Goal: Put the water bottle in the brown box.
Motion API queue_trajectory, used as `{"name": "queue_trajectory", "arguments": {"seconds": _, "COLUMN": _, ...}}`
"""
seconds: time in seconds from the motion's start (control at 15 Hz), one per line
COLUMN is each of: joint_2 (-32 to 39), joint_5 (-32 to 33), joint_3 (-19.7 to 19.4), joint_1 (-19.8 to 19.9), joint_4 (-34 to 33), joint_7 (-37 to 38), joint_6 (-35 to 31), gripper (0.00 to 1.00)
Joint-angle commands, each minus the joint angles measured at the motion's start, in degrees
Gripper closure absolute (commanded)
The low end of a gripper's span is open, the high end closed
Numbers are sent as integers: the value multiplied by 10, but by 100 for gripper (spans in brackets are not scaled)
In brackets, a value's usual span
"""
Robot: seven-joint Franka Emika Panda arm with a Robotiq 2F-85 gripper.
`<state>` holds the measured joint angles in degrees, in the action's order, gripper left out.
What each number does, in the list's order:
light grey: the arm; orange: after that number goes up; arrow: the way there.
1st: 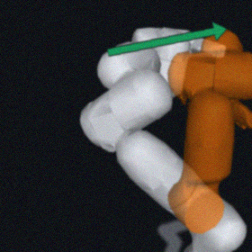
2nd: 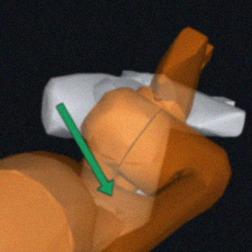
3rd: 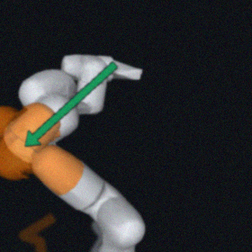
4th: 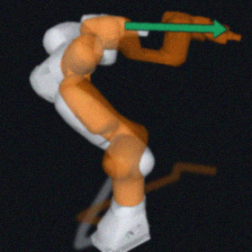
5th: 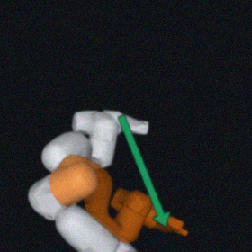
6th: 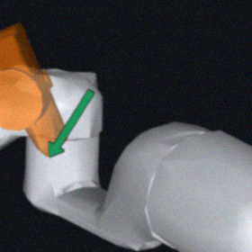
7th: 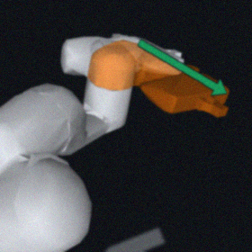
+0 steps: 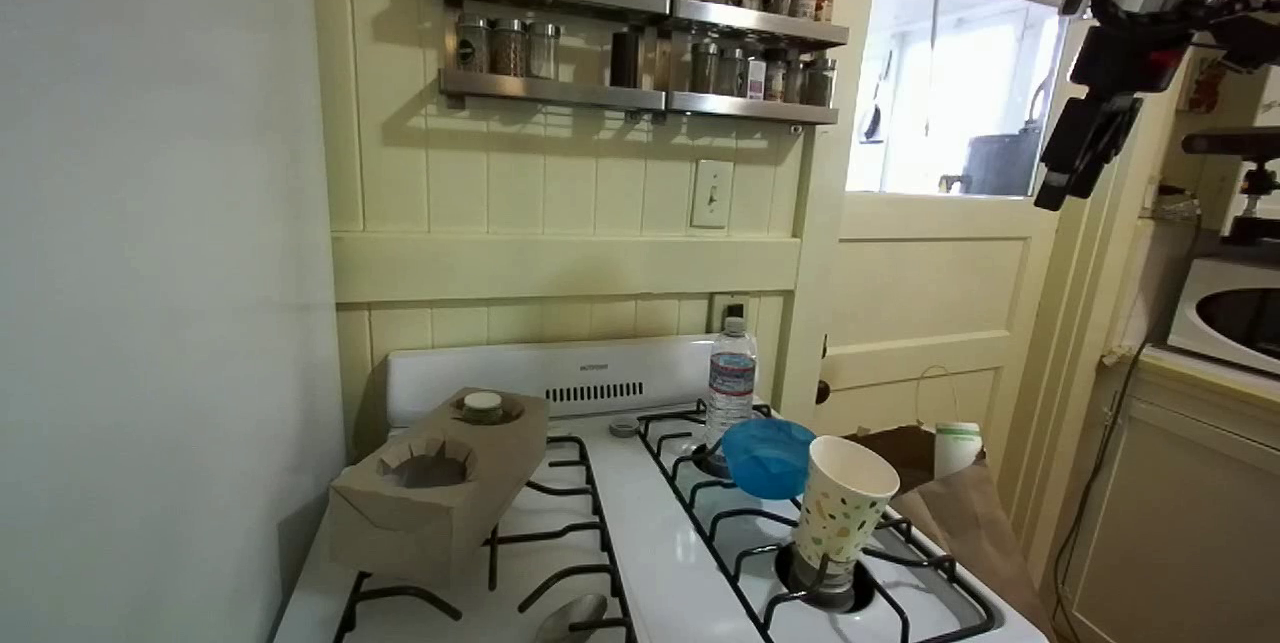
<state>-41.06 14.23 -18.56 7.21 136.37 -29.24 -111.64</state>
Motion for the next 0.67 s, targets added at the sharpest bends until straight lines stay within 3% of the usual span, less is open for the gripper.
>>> {"name": "queue_trajectory", "arguments": {"seconds": 0.0, "joint_2": 0, "joint_5": 0, "joint_3": 0, "joint_1": -1, "joint_4": -1, "joint_7": 0, "joint_6": 1, "gripper": 0}}
{"name": "queue_trajectory", "arguments": {"seconds": 0.27, "joint_2": 0, "joint_5": 0, "joint_3": 0, "joint_1": -1, "joint_4": -1, "joint_7": 0, "joint_6": 1, "gripper": 0}}
{"name": "queue_trajectory", "arguments": {"seconds": 0.6, "joint_2": 41, "joint_5": -49, "joint_3": 24, "joint_1": -46, "joint_4": 10, "joint_7": 42, "joint_6": -66, "gripper": 0}}
